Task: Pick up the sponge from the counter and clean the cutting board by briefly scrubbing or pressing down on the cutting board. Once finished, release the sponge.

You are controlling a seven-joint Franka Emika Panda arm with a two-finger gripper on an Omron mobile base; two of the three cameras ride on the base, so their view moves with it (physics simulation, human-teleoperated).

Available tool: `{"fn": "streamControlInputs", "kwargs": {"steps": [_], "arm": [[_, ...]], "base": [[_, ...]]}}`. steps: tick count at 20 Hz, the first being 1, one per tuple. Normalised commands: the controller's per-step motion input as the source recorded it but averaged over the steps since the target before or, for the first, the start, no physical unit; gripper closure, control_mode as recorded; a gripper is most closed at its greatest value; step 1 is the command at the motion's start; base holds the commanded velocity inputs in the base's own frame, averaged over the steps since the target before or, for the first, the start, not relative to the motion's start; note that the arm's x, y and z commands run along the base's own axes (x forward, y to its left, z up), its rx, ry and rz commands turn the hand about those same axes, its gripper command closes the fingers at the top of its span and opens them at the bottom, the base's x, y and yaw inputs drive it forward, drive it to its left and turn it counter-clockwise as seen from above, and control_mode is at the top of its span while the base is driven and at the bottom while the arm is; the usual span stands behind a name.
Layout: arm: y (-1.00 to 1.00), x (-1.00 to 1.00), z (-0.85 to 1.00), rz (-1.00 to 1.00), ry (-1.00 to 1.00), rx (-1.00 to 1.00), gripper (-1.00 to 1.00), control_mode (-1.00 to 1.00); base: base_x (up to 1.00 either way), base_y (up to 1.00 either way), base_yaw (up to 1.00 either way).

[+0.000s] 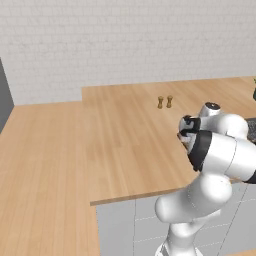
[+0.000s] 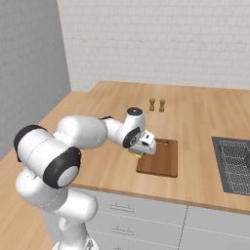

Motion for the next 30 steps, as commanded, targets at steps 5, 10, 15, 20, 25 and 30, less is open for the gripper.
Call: {"fn": "streamControlInputs", "kwargs": {"steps": [5, 10, 15, 20, 25, 30], "arm": [[-0.42, 0.00, -0.47, 0.00, 0.00, 0.00, 1.00, -1.00], [-0.09, 0.00, -0.41, 0.00, 0.00, 0.00, 1.00, -1.00], [0.00, 0.00, -0.21, 0.00, 0.01, 0.00, 1.00, -1.00], [0.00, 0.11, -0.14, 0.00, 0.01, 0.00, 1.00, -1.00], [0.00, 0.40, -0.12, 0.00, 0.00, 0.00, 1.00, -1.00], [-0.12, 0.45, 0.00, 0.00, 0.00, 0.00, 1.00, -1.00]], "base": [[0.00, 0.00, 0.00], [0.00, 0.00, 0.00], [0.00, 0.00, 0.00], [0.00, 0.00, 0.00], [0.00, 0.00, 0.00], [0.00, 0.00, 0.00]]}}
